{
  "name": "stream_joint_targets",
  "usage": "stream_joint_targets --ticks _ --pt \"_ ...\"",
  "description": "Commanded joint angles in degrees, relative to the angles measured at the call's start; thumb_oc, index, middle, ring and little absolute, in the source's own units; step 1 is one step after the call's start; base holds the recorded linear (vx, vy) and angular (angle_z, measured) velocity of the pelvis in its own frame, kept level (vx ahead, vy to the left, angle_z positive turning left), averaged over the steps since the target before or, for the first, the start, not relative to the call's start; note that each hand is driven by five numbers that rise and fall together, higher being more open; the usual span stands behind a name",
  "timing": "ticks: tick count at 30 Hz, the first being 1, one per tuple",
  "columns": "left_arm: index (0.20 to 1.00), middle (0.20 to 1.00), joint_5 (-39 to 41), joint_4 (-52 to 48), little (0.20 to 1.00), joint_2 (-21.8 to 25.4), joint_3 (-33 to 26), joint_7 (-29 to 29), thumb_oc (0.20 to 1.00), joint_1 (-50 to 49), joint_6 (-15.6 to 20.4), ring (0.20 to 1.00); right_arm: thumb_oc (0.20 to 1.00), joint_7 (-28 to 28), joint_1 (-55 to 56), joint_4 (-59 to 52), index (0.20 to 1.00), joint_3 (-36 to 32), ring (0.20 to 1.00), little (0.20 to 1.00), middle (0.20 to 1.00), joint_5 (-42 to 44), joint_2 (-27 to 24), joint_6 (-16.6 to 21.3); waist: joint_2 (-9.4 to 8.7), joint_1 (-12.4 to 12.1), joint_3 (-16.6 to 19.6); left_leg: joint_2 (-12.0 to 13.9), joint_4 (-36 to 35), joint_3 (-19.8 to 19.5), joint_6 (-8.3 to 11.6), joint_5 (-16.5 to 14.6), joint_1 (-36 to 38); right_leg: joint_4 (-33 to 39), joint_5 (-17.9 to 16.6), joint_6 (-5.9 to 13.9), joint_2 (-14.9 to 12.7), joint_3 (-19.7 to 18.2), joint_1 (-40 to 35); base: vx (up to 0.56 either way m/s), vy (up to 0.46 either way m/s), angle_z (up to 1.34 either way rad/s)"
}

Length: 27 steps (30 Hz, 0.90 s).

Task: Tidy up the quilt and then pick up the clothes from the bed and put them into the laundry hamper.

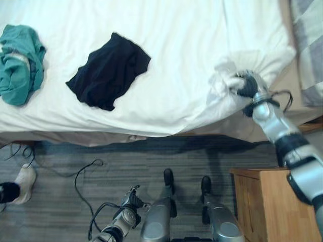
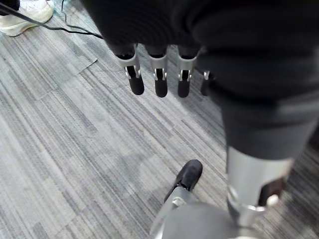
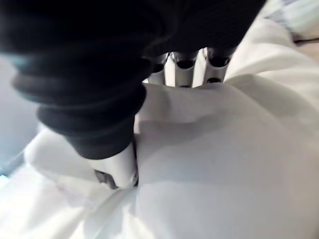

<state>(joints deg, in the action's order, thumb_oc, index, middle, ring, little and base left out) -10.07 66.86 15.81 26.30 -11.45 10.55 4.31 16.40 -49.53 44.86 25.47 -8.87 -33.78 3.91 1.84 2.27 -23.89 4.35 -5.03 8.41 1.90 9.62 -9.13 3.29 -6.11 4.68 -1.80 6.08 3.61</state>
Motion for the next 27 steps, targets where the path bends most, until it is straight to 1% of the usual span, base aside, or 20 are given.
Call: stream_joint_targets --ticks 1,4,6,8,9,10,12,13,14,16,17,18,19,20,21,22,23,24,25,27 --pt "1.0 1.0 -2.05 3.75 1.0 -2.13 0.27 0.23 1.0 -0.16 -1.14 1.0 1.0 3.68 7.47 2.78 1.0 -6.52 1.0 1.0 1.0 8.93 -0.94 0.43 -3.43 1.45 4.73 4.63 0.03 3.73 5.36 -7.57 9.65 -3.55 4.23 4.07 -3.9 -2.23 3.58 0.06 0.035 -0.19" --pt "1.0 1.0 -2.3 4.07 1.0 -2.08 -0.04 0.58 1.0 -0.48 -1.16 1.0 1.0 4.21 10.02 4.08 1.0 -9.51 1.0 1.0 1.0 11.05 -0.69 0.68 -3.71 1.68 5.29 4.78 0.03 4.24 5.31 -7.98 10.81 -3.53 4.48 4.09 -3.8 -2.44 2.82 0.06 0.029 -0.13" --pt "1.0 1.0 -2.35 5.0 1.0 -2.38 -1.43 0.66 1.0 -1.67 -2.02 1.0 1.0 8.0 16.64 6.21 1.0 -19.12 1.0 1.0 1.0 19.67 0.39 1.65 -4.14 3.13 7.55 5.09 0.03 5.37 5.1 -9.2 13.55 -3.13 5.07 3.98 -3.55 -3.32 0.74 0.11 0.058 -0.3" --pt "1.0 1.0 -2.36 5.13 1.0 -2.54 -1.64 0.62 1.0 -2.05 -2.24 1.0 1.0 8.82 17.42 5.59 1.0 -20.7 1.0 1.0 1.0 20.95 0.22 1.9 -4.15 3.34 7.89 5.11 0.03 5.68 5.06 -9.43 14.08 -3.02 5.12 3.95 -3.52 -3.44 0.38 0.05 0.051 -0.26" --pt "1.0 1.0 -2.22 5.23 1.0 -2.95 -1.74 0.53 1.0 -2.86 -2.6 1.0 1.0 11.29 17.77 1.91 1.0 -23.02 1.0 1.0 1.0 21.92 -0.33 2.15 -4.11 3.84 8.56 5.16 0.03 6.25 4.98 -9.77 14.75 -2.88 5.19 3.9 -3.41 -3.9 -0.02 0.04 0.053 -0.26" --pt "1.0 1.0 -2.22 5.23 1.0 -2.95 -1.7 0.53 1.0 -2.88 -2.61 1.0 1.0 11.35 17.96 1.66 1.0 -23.12 1.0 1.0 1.0 21.85 -0.31 2.01 -4.11 3.76 8.56 5.16 0.03 6.29 4.97 -9.79 14.81 -2.88 5.2 3.91 -3.4 -3.94 -0.05 0.03 0.056 -0.3" --pt "1.0 1.0 -1.9 5.29 1.0 -3.47 -2.2 0.28 1.0 -3.45 -3.04 1.0 1.0 12.23 16.95 -5.96 1.0 -22.61 1.0 1.0 1.0 19.06 -1.03 1.87 -4.01 3.93 8.58 5.01 0.03 6.83 5.04 -9.92 15.01 -3.07 5.43 3.94 -3.29 -4.48 0.09 0.0 0.047 -0.24" --pt "1.0 1.0 -1.91 5.29 1.0 -3.5 -2.25 0.28 1.0 -3.43 -3.05 1.0 1.0 12.26 16.96 -6.1 1.0 -22.6 1.0 1.0 1.0 18.98 -1.01 1.75 -3.98 3.95 8.56 5.02 0.03 6.86 5.04 -9.93 15.01 -3.12 5.46 3.95 -3.29 -4.51 0.13 -0.01 0.034 -0.21" --pt "1.0 1.0 -1.77 5.26 1.0 -3.6 -2.36 0.12 1.0 -3.34 -3.08 1.0 0.2 12.01 15.61 -8.06 0.2 -21.65 0.2 0.2 0.2 17.73 -1.54 1.68 -3.94 3.9 8.35 4.95 0.03 6.85 5.01 -9.84 14.88 -3.42 5.53 3.93 -3.21 -4.74 0.42 -0.02 0.013 -0.17" --pt "1.0 1.0 -1.24 5.17 1.0 -3.61 -2.23 -0.15 1.0 -2.97 -2.97 1.0 0.2 12.16 12.28 -10.36 0.2 -19.86 0.2 0.2 0.2 15.23 -2.96 1.6 -3.86 3.64 7.65 4.84 0.03 6.71 4.98 -9.56 14.49 -4.11 5.59 3.91 -3.28 -4.89 1.12 -0.05 0.005 -0.14" --pt "1.0 1.0 -0.71 5.14 1.0 -3.4 -1.48 -0.64 1.0 -2.2 -2.61 1.0 0.2 12.54 5.07 -11.69 0.2 -16.79 0.2 0.2 0.2 13.44 -4.47 2.09 -3.58 2.89 5.81 4.63 0.03 6.0 4.91 -8.92 13.33 -5.05 5.59 3.89 -3.46 -5.08 2.79 -0.08 -0.004 -0.03" --pt "1.0 1.0 -0.7 5.18 1.0 -3.46 -1.58 -0.64 1.0 -2.08 -2.6 1.0 0.2 12.56 4.81 -11.54 0.2 -16.65 0.2 0.2 0.2 13.46 -4.49 2.12 -3.55 2.99 5.8 4.62 0.03 5.98 4.9 -8.87 13.2 -5.13 5.6 3.88 -3.47 -5.08 2.95 -0.12 -0.003 -0.08" --pt "1.0 1.0 0.7 5.09 1.0 -2.87 -1.42 -0.98 1.0 -1.51 -2.14 1.0 0.2 12.84 -1.7 -9.41 0.2 -13.68 0.2 0.2 0.2 13.52 -5.58 2.36 -3.22 2.01 4.62 4.36 0.1 5.46 4.9 -8.32 11.88 -5.55 5.31 3.92 -3.73 -4.92 4.21 -0.04 -0.005 -0.09" --pt "1.0 1.0 0.73 5.12 1.0 -2.95 -1.56 -0.97 1.0 -1.37 -2.13 1.0 0.2 12.86 -2.16 -9.08 0.2 -13.39 0.2 0.2 0.2 13.6 -5.6 2.47 -3.17 2.16 4.54 4.34 0.11 5.44 4.89 -8.29 11.78 -5.62 5.32 3.93 -3.75 -4.91 4.32 -0.08 -0.016 -0.01" --pt "1.0 1.0 2.99 4.89 1.0 -2.48 -1.83 -1.27 1.0 -0.94 -1.51 1.0 0.2 12.58 -7.9 -6.43 0.2 -9.9 0.2 0.2 0.2 13.18 -5.61 2.13 -2.65 1.17 3.09 4.02 0.32 4.92 4.86 -7.85 10.4 -5.91 4.85 3.96 -4.06 -4.88 5.52 -0.04 -0.012 0.15" --pt "1.0 1.0 3.02 4.9 1.0 -2.55 -1.95 -1.27 1.0 -0.84 -1.5 1.0 0.2 12.59 -8.29 -6.14 0.2 -9.65 0.2 0.2 0.2 13.25 -5.6 2.23 -2.6 1.29 3.04 4.01 0.33 4.91 4.85 -7.83 10.31 -5.96 4.85 3.96 -4.07 -4.88 5.62 -0.07 -0.021 0.32" --pt "1.0 1.0 5.2 4.3 1.0 -2.13 -1.97 -1.59 1.0 -0.35 -0.76 1.0 0.2 11.81 -11.5 -1.45 0.2 -7.28 0.2 0.2 0.2 14.27 -4.57 2.1 -1.99 0.4 1.83 3.6 0.89 4.39 4.82 -7.34 8.73 -6.13 4.46 3.92 -4.31 -4.86 6.59 -0.03 -0.01 0.33" --pt "1.0 1.0 5.23 4.3 1.0 -2.17 -2.05 -1.58 1.0 -0.28 -0.75 1.0 0.2 11.79 -11.82 -1.16 0.2 -7.08 0.2 0.2 0.2 14.36 -4.55 2.24 -1.96 0.51 1.83 3.59 0.99 4.35 4.81 -7.37 8.57 -6.15 4.45 3.92 -4.33 -4.83 6.69 -0.05 -0.013 0.23" --pt "1.0 1.0 6.12 3.92 1.0 -1.95 -2.09 -1.83 1.0 0.02 -0.4 1.0 0.2 10.92 -12.99 2.32 0.2 -5.67 0.2 0.2 0.2 15.01 -4.09 2.15 -1.67 0.14 1.36 3.45 1.41 4.09 4.79 -7.21 7.7 -6.09 4.31 3.89 -4.49 -4.76 7.17 -0.03 0.001 0.15" --pt "1.0 1.0 8.0 2.87 1.0 -2.1 -2.08 -2.05 1.0 1.33 0.04 1.0 0.2 8.64 -11.72 13.05 0.2 -5.48 0.2 0.2 0.2 18.86 -1.55 1.24 -0.82 -0.57 0.18 2.99 1.48 3.69 4.65 -6.83 6.61 -6.15 3.96 4.01 -4.79 -4.19 7.8 -0.03 0.017 0.28"
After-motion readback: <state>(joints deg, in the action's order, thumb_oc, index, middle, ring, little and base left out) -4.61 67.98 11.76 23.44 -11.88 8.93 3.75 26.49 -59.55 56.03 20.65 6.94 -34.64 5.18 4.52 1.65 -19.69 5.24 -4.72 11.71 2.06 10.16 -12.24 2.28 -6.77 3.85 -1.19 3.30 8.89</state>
